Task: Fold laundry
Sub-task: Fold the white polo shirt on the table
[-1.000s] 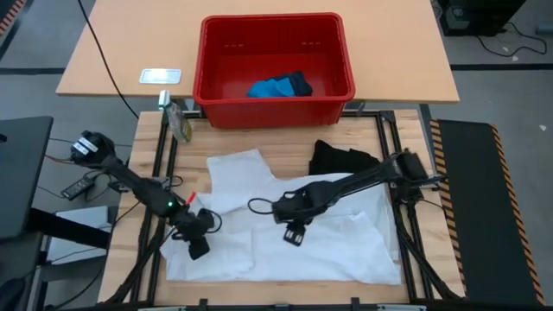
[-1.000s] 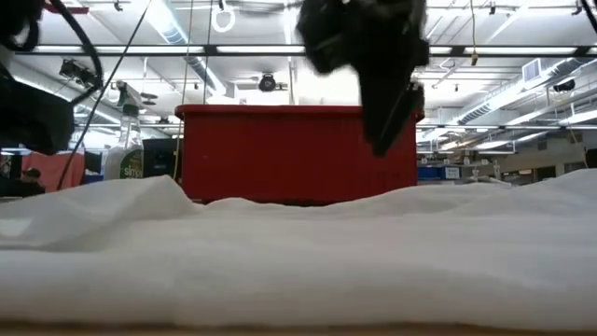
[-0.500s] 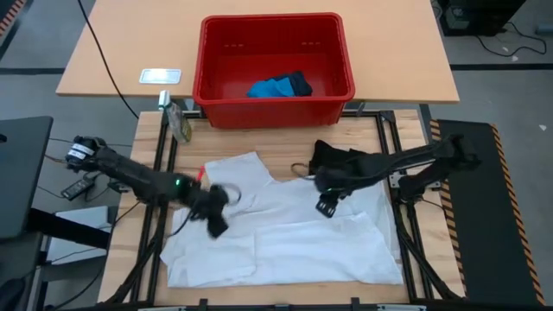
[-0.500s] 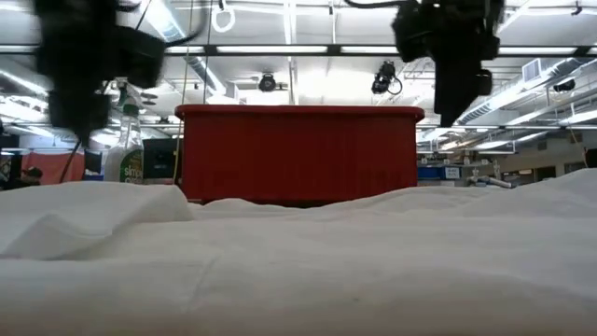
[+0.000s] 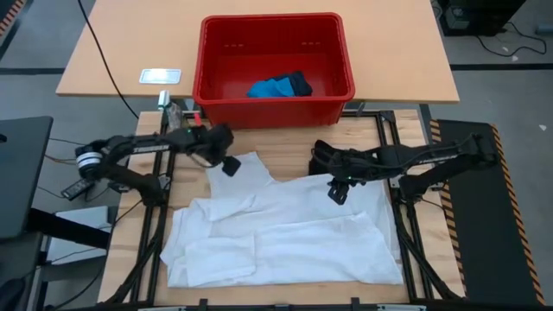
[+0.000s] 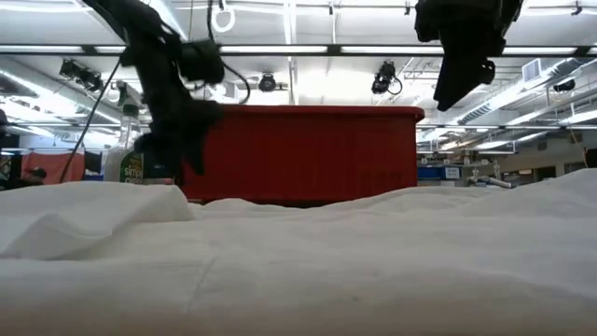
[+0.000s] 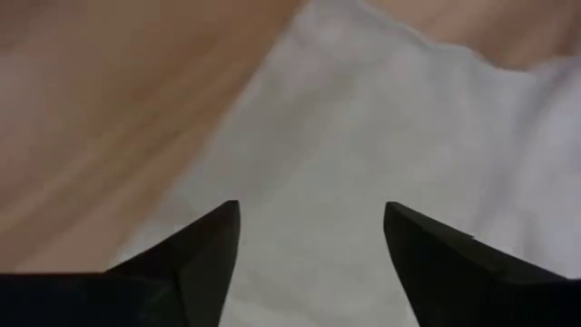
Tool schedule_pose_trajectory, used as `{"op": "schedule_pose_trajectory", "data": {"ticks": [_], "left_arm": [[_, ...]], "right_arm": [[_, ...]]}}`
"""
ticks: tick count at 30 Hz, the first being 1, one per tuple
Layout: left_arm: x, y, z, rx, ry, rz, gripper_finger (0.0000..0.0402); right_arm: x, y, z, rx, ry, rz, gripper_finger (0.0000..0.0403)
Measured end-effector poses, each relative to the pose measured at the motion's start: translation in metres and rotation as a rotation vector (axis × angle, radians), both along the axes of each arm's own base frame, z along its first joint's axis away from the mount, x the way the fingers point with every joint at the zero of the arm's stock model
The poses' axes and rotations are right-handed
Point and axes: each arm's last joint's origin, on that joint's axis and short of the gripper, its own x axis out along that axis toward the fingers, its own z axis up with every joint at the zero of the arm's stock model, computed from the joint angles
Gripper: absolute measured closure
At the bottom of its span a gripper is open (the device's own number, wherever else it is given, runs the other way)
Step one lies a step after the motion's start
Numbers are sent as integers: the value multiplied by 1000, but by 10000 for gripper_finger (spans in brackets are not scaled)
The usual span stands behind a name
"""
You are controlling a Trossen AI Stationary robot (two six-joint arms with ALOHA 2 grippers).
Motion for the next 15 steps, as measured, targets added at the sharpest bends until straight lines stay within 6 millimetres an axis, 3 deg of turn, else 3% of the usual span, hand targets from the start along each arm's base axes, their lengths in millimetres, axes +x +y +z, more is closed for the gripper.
{"op": "schedule_pose_trajectory", "data": {"ticks": [4, 10, 15], "left_arm": [[10, 18, -21, 45, 37, -91, 114], [24, 27, -47, 97, 80, -256, 115], [26, 36, -66, 71, 143, -248, 151]], "right_arm": [[-2, -9, -4, 13, 44, -82, 221], [-11, -18, -8, 74, 135, -183, 221], [-24, -26, -9, 77, 252, -202, 221]]}}
